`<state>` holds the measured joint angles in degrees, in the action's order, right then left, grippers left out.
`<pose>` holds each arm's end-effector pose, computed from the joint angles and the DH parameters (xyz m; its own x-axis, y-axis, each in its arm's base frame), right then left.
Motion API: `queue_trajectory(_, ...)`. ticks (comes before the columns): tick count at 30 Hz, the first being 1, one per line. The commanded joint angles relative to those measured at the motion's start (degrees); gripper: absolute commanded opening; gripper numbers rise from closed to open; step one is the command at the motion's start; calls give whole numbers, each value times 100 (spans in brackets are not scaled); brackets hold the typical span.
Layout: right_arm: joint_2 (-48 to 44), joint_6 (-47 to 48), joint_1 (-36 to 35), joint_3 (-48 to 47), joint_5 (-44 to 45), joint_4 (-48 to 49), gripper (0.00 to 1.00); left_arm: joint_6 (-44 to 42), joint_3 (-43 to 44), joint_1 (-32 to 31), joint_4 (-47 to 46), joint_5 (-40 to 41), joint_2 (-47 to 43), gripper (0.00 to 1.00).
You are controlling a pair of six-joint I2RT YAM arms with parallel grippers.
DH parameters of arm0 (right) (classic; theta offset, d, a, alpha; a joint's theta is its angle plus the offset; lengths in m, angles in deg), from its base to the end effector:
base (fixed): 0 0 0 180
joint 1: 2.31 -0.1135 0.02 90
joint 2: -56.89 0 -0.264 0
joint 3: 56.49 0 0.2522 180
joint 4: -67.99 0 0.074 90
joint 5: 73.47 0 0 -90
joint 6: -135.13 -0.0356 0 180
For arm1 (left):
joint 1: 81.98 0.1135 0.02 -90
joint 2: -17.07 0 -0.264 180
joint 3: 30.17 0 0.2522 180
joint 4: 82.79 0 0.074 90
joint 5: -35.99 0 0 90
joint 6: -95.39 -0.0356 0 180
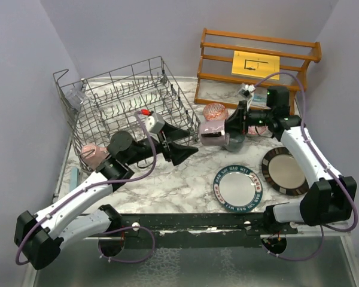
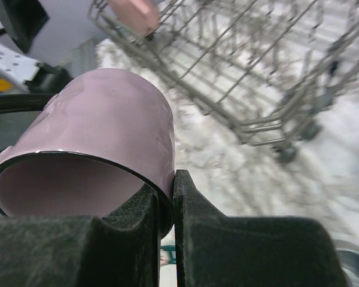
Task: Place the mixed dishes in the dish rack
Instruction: Pick up the cup at the center of the board.
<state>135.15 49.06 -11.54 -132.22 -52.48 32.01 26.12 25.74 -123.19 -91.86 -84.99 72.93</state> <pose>0.2771 0.0787 0.3068 -0.5598 -0.1158 -0.8205 -0.8189 0.2290 0.5263 0.1589 -0.1635 0.3488 -0.2237 -0.2074 -0.9523 0.9281 0.2531 -0.2732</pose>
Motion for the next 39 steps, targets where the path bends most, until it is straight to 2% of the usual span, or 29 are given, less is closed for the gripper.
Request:
queue_trajectory(1, -355, 1534, 256, -1061, 504, -793, 1, 1256, -200, 32, -464, 738, -446, 75)
queue_trajectory(4, -452, 2096, 327, -1563, 790, -674, 1, 2036, -308, 27, -1147, 588, -226, 78)
queue_trajectory(11, -471, 3600, 367, -2254, 1038, -175, 1, 4108, -362, 22, -3776, -33, 945, 79)
queue_trajectory(13, -477, 3658, 391, -2328, 1048, 135, 1, 4409, -243, 17, -4125, -27, 1185, 80)
queue_trajectory(17, -860, 3639, 396, -1986, 737, 1343, 1, 5057, -172, -1, -4708, 236, 1556, 83)
queue_trajectory(22, -1175, 3511, 396, -1753, 121, 2197, 1, 6190, 54, -23, -5983, 260, 2267, 84)
queue_trajectory(27, -1357, 3500, 396, -1548, -24, 2587, 1, 6728, 328, -105, -6221, 315, 2866, 85)
queue_trajectory(36, -1580, 3593, 397, -1027, -174, 3008, 1, 6519, 877, -536, -5945, 386, 3245, 84)
queue_trajectory(39, -1608, 3715, 396, -915, -332, 3098, 1, 6517, 1019, -654, -5836, 426, 3391, 78)
